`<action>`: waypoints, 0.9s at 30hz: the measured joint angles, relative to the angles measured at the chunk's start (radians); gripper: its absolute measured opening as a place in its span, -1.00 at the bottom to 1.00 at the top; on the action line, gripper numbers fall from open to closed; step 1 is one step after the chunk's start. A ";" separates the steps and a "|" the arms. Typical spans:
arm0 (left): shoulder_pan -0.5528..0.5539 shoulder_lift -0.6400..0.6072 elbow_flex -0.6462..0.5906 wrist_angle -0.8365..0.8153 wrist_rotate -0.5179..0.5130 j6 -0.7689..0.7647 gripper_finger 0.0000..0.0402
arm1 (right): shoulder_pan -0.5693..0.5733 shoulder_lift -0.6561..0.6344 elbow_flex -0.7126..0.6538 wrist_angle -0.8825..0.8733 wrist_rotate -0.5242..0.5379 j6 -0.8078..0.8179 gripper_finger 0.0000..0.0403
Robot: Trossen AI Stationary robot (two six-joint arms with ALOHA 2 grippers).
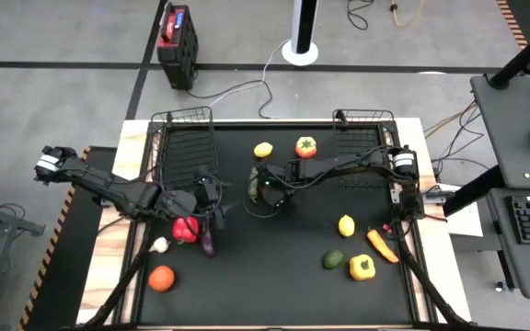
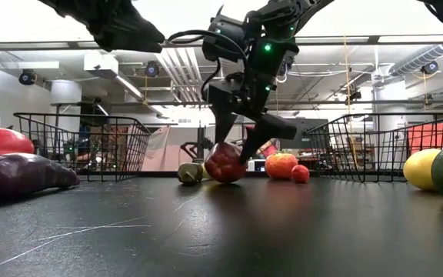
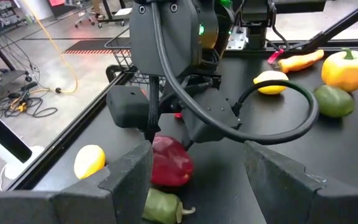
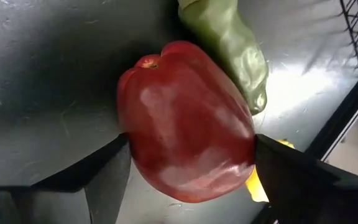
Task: Sort produce into baskets
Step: Put the red apple into the right wire basket
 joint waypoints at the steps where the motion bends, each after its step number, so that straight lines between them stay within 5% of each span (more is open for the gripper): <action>1: 0.000 0.000 0.000 0.002 0.000 0.000 0.16 | -0.001 -0.001 0.000 -0.005 -0.002 0.013 0.49; 16: 0.000 -0.001 0.000 0.048 -0.003 0.040 0.16 | -0.025 -0.208 -0.003 -0.139 0.008 0.289 0.49; 27: 0.001 -0.002 0.034 0.110 -0.004 0.113 0.16 | -0.274 -0.485 -0.002 -0.377 0.135 1.092 0.49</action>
